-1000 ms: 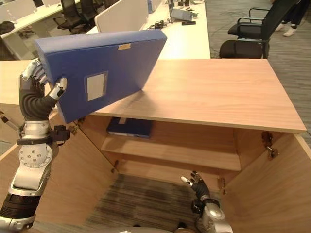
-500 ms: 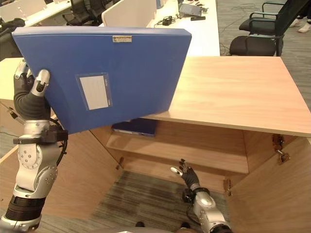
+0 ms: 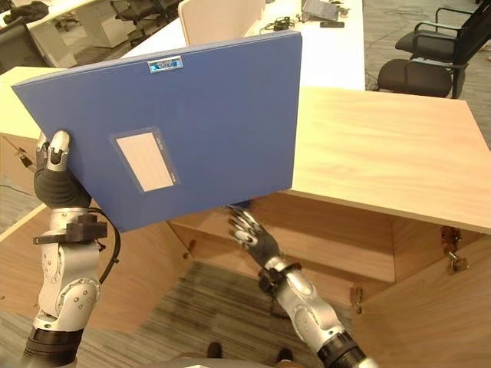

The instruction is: Put the empty folder in the office cabinet

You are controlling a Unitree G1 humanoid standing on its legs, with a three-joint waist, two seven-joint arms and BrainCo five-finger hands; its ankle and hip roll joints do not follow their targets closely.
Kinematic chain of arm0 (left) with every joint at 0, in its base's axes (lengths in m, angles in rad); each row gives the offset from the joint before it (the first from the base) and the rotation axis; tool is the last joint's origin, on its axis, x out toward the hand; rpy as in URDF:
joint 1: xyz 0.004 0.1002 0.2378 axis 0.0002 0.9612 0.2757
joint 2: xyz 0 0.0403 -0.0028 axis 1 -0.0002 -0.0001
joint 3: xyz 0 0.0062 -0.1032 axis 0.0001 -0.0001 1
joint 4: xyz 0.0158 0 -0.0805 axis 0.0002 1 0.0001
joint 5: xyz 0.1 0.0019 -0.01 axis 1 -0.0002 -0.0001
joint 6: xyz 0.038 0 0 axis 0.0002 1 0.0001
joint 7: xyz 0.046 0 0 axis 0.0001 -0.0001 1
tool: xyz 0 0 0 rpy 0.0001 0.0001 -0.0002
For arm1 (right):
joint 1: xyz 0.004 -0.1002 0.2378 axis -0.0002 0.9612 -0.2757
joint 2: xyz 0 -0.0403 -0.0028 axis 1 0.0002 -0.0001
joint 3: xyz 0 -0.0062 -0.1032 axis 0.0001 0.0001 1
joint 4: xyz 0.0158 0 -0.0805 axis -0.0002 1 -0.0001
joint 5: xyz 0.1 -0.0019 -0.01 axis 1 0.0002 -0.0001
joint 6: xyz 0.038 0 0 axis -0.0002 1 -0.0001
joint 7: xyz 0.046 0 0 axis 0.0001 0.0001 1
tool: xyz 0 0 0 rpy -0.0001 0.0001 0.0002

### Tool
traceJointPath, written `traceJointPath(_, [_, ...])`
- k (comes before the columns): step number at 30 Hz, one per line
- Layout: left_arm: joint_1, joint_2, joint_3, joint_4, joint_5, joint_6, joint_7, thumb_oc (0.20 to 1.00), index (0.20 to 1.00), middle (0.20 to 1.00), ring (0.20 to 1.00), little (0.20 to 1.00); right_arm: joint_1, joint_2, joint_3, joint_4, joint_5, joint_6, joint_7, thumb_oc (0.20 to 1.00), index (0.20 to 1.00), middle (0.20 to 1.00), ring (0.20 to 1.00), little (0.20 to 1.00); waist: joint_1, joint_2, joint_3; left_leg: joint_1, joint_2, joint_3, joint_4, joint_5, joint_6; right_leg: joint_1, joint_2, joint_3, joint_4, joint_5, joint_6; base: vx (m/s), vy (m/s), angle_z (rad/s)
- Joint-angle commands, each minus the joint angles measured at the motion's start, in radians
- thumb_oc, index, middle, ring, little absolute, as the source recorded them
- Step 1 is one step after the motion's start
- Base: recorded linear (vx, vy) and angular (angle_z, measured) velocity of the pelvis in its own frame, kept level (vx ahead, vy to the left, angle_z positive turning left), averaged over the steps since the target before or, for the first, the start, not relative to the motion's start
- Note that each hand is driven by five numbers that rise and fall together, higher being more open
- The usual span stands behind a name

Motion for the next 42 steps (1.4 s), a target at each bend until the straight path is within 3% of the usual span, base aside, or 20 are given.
traceJointPath(1, [-0.037, 0.027, 0.012, -0.066, -0.044, -0.047, -0.011, 0.2, 0.2, 0.2, 0.2, 0.2, -0.065, 0.065, 0.019, -0.072, 0.094, -0.048, 0.039, 1.0, 1.0, 1.0, 1.0, 1.0, 0.013, -0.073, -0.028, -0.011, -0.004, -0.002, 0.0, -0.01, -0.021, 0.054, -0.098, 0.028, 0.014, -0.065, 0.103, 0.0, 0.0, 0.0])
traceJointPath(14, [-0.008, -0.063, -0.062, -0.023, -0.056, -0.063, 0.024, 0.2, 0.2, 0.2, 0.2, 0.2, -0.215, 0.198, 0.071, -0.165, 0.165, -0.145, -0.004, 1.0, 1.0, 1.0, 1.0, 1.0, 0.044, -0.088, -0.035, -0.026, -0.01, -0.023, 0.0, -0.009, -0.015, 0.052, -0.106, 0.023, 0.016, -0.063, 0.102, 0.0, 0.0, 0.01])
traceJointPath(27, [-0.003, -0.09, -0.123, 0.02, -0.015, -0.063, 0.069, 0.2, 0.2, 0.2, 0.2, 0.2, -0.279, 0.232, 0.014, -0.174, 0.126, -0.239, -0.098, 1.0, 1.0, 1.0, 1.0, 1.0, 0.055, -0.1, -0.032, -0.028, -0.011, -0.038, 0.0, -0.015, -0.009, 0.054, -0.108, 0.016, 0.019, -0.067, 0.1, 0.01, 0.0, 0.06])
traceJointPath(29, [0.0, -0.089, -0.127, 0.022, -0.01, -0.06, 0.066, 0.2, 0.2, 0.2, 0.2, 0.2, -0.282, 0.231, 0.007, -0.174, 0.115, -0.242, -0.108, 0.2, 0.2, 0.2, 0.2, 0.2, 0.053, -0.102, -0.031, -0.026, -0.011, -0.037, 0.0, -0.017, -0.008, 0.054, -0.107, 0.019, 0.02, -0.068, 0.1, 0.0, 0.0, 0.0])
traceJointPath(42, [0.002, -0.079, -0.103, 0.024, 0.013, -0.053, 0.064, 0.2, 0.2, 0.2, 0.2, 0.2, -0.241, 0.193, -0.022, -0.178, 0.072, -0.23, -0.123, 0.2, 0.2, 0.2, 0.2, 0.2, 0.042, -0.106, -0.034, -0.015, -0.009, -0.031, 0.0, -0.023, -0.007, 0.062, -0.104, 0.023, 0.019, -0.073, 0.102, 0.0, 0.0, 0.0])
